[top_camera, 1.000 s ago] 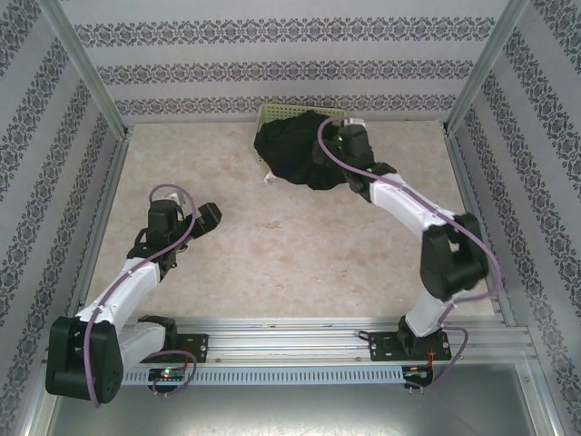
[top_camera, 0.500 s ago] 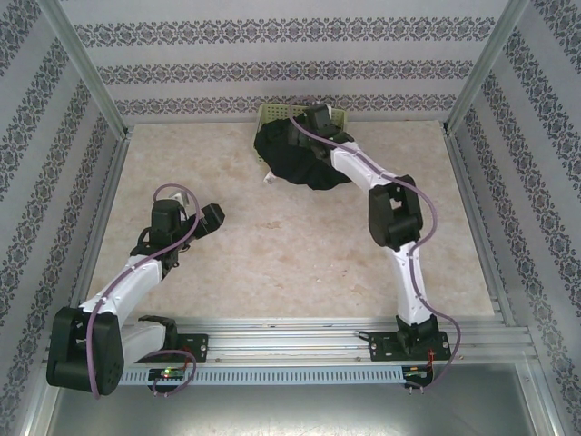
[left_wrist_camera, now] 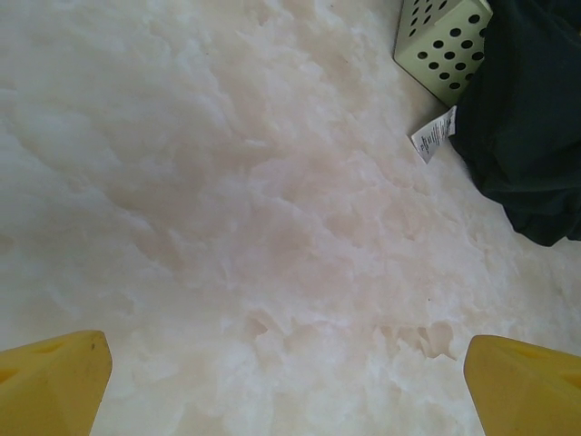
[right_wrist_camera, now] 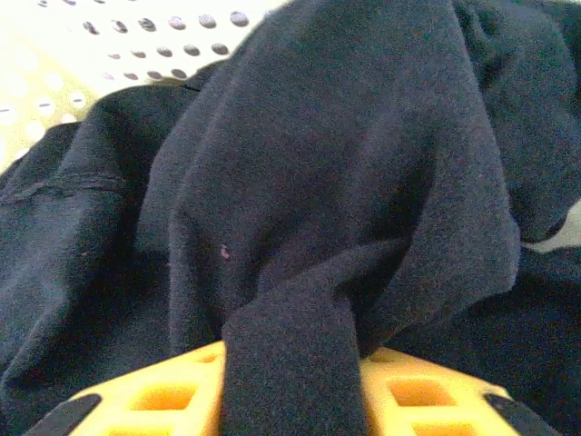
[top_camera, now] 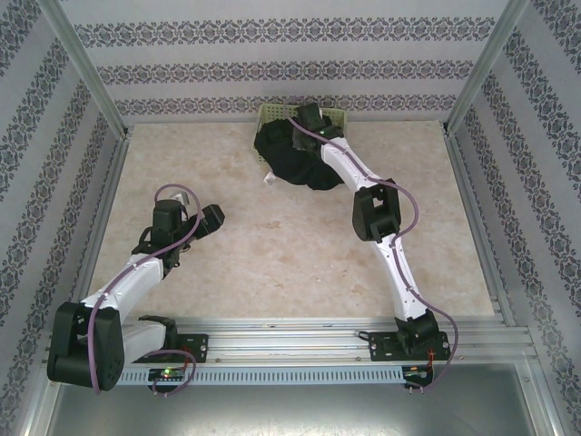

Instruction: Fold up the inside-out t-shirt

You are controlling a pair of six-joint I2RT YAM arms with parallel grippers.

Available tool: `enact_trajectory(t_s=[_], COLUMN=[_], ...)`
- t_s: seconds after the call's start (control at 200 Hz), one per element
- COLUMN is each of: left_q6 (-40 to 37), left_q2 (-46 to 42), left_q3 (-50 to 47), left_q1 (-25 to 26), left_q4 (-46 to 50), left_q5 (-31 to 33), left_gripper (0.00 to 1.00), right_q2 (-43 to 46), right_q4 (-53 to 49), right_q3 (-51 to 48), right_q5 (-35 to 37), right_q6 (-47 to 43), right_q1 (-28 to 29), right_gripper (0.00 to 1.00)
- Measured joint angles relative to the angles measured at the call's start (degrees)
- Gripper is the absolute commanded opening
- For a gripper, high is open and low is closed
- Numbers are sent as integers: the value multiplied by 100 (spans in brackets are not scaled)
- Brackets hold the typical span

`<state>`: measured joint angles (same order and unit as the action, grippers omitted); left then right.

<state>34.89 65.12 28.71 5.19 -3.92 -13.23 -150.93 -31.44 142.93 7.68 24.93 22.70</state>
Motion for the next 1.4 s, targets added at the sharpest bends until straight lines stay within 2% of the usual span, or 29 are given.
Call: enact_trajectory(t_s=[0.06,0.32,0.56,0.709,0.819,1.034,1.109,1.224,1.399], left_q6=[0,0,0,2,2,4,9,72,199], left_q2=[0,0,-2,-7,-31,-219,-428,-1034,-2264], left_q3=[-2,-11,-11,-11,-11,-44,-98,-267,-494], left_q1=[2,0,2,2,0,2,2,2,0], left_q4=[-2,-2,0,2,2,7,11,144,616], left_q5=[20,39,44,42,39,42,107,444,1322], left_gripper=[100,100,100,100,100,100,100,100,100], right_q2=[0,293,1266,2271,3027,4148,4548,5130,5075], right_q4=[-37,-94,-223,-179,-24,201,343,560,802], right_q3=[111,229,229,232,385,686,431,-546,-2068], right_q5=[-48,-66,271,741,1187,1589,1604,1543,1366], right_q6=[-13,-162,-577,-1084,-1644,-2535,-2761,-2839,-2608], right_q1=[-4,13,291,704,1165,2114,2376,2516,2428], right_gripper=[0,0,0,0,0,0,0,0,0])
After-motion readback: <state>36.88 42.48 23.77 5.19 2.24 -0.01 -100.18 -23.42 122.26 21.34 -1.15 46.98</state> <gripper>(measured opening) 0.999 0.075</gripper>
